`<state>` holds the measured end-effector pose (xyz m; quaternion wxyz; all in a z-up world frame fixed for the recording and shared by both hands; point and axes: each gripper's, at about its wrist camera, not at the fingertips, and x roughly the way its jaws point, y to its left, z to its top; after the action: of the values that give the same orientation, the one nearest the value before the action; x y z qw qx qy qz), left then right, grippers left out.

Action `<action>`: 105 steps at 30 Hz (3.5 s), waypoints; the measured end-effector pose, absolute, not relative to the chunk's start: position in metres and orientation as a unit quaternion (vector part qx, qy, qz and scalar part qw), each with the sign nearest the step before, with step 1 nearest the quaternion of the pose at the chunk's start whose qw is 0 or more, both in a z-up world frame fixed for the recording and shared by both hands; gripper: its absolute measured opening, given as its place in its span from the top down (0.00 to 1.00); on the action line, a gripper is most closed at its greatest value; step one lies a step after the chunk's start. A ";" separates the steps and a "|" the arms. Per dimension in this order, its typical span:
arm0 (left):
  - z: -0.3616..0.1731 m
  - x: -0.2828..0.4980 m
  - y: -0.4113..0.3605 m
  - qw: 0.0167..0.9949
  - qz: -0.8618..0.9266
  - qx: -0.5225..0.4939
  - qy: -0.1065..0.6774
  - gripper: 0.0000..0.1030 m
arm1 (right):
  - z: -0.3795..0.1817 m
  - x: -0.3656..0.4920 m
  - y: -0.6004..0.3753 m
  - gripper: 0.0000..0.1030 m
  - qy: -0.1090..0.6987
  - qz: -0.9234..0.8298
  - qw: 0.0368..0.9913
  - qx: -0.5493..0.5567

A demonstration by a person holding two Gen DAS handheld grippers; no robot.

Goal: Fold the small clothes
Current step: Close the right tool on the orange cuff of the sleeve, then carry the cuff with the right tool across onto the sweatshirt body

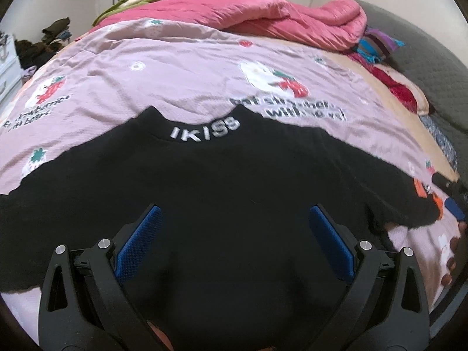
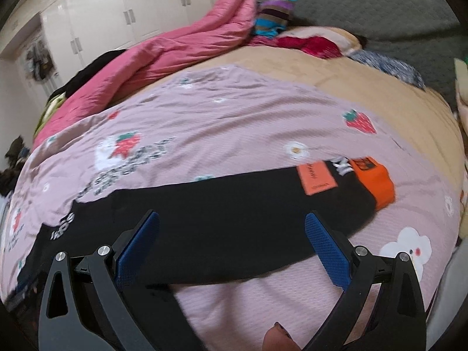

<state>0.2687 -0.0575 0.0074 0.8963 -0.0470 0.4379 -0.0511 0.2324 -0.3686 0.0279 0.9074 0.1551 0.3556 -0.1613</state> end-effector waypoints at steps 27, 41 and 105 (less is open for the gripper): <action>-0.018 0.264 -0.094 0.884 -0.091 -0.003 0.459 0.08 | -0.039 0.237 -0.487 0.06 0.376 -0.211 0.861 0.272; 0.011 0.262 -0.063 0.892 -0.066 -0.033 0.447 0.08 | 0.004 0.227 -0.467 0.90 0.291 -0.147 0.906 0.269; 0.004 0.254 0.081 0.824 -0.109 -0.310 0.462 0.08 | 0.008 0.231 -0.118 0.88 0.329 0.199 0.923 -0.023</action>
<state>0.2544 0.0813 0.0039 0.8238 -0.3104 0.4616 -0.1090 0.2310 -0.1181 0.0080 0.9229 -0.0230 0.3290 0.1988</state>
